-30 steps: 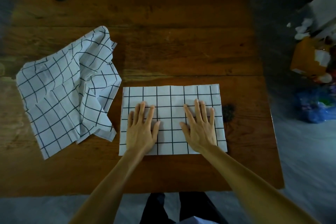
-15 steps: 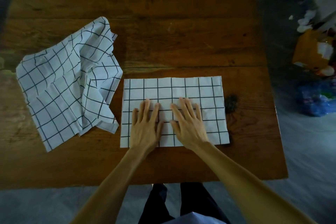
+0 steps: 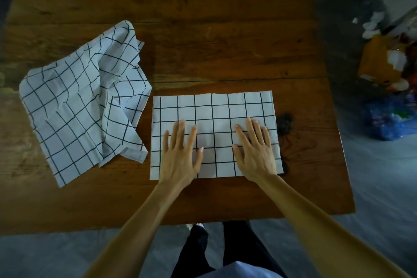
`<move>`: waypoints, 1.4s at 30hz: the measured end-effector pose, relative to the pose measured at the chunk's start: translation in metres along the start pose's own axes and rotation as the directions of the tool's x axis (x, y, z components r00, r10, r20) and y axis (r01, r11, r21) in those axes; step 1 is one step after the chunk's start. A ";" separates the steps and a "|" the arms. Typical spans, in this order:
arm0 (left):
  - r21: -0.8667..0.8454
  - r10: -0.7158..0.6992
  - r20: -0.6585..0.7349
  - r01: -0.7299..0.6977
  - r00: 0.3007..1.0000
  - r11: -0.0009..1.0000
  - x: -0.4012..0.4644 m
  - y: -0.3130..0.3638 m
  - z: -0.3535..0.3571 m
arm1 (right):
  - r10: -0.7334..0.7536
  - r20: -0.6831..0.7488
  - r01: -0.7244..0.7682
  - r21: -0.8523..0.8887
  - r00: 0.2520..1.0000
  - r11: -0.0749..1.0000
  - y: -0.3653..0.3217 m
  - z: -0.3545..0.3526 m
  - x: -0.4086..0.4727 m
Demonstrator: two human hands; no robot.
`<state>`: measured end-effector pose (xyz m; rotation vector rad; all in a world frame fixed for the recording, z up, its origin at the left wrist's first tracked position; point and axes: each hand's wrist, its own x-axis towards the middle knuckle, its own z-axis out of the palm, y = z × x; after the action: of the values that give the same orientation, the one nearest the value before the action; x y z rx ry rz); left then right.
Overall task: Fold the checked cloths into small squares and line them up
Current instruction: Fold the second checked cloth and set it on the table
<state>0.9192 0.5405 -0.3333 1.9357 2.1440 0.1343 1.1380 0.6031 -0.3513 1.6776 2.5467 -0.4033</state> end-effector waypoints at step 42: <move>0.088 -0.184 0.070 0.178 0.980 0.980 -0.017 -0.026 -0.003 | -0.002 -0.018 0.003 0.042 1.000 0.999 0.002 0.002 -0.001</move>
<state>0.8948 0.5206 -0.3349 1.7448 2.2926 -0.0618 1.1397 0.6021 -0.3534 1.6997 2.5707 -0.4472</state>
